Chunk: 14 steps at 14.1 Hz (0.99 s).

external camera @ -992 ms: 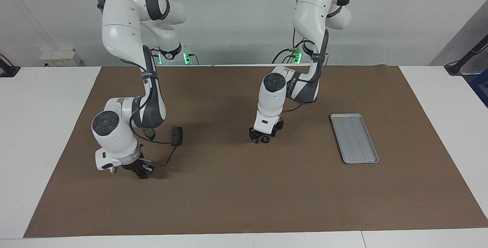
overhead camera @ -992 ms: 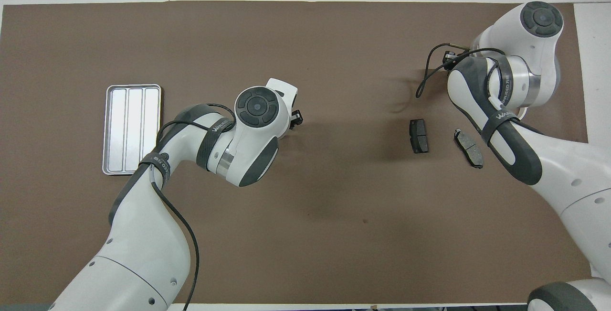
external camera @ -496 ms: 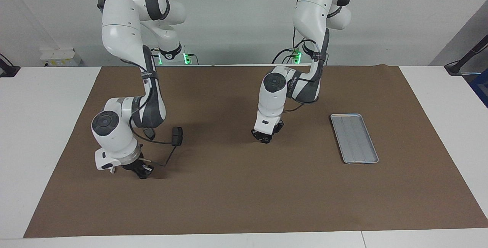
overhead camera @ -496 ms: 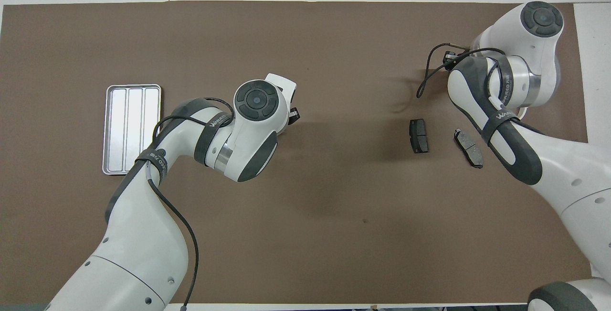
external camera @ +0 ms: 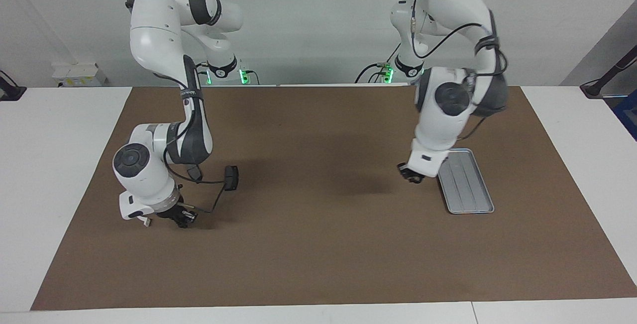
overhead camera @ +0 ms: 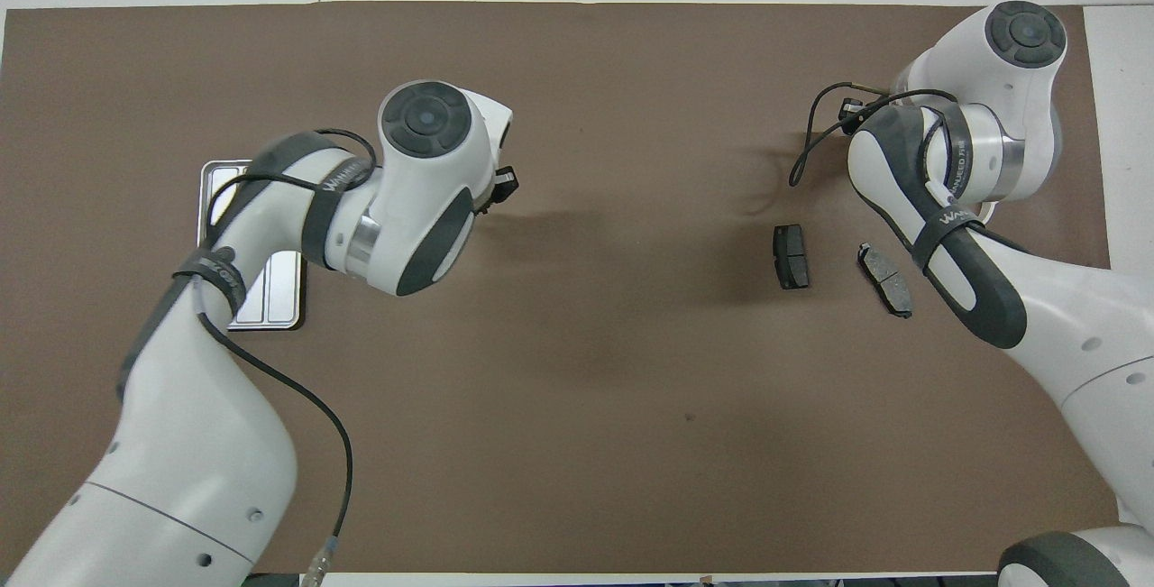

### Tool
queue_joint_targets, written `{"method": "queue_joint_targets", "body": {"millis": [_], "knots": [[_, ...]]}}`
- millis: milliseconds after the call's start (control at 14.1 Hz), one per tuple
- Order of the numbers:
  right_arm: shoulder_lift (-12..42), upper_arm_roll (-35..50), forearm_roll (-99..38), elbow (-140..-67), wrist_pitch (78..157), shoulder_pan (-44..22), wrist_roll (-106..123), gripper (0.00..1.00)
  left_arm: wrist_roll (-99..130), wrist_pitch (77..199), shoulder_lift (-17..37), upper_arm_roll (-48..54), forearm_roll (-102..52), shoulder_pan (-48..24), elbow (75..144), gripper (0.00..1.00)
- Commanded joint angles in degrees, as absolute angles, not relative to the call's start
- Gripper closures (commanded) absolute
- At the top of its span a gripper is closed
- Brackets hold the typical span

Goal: Pick bearing gear from pile to tray

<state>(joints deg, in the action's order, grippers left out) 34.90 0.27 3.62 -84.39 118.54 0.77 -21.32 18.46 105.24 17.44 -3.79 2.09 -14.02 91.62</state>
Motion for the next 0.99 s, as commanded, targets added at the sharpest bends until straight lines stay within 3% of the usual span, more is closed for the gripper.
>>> {"method": "queue_joint_targets", "body": {"millis": [0, 283, 496, 921], "knots": [[29.46, 1.14, 3.16, -84.9, 111.91, 0.53, -19.25, 1.0, 3.92, 104.85, 12.31, -2.81, 0.35, -5.04, 98.07, 1.0], [22.95, 2.46, 2.11, -83.06, 101.18, -5.17, -24.4, 1.0, -3.25, 115.7, 7.84, -2.81, 0.26, -0.88, 110.87, 1.0], [22.41, 2.64, -0.26, -79.64, 97.3, -12.8, -41.07, 1.0, -2.73, 125.75, 4.93, -2.81, 0.18, -1.58, 120.83, 1.0], [22.41, 2.81, -2.29, -81.73, 104.48, -26.43, -67.73, 1.0, -0.62, 131.04, 5.36, -2.72, 0.18, -2.55, 126.11, 1.0]]}}
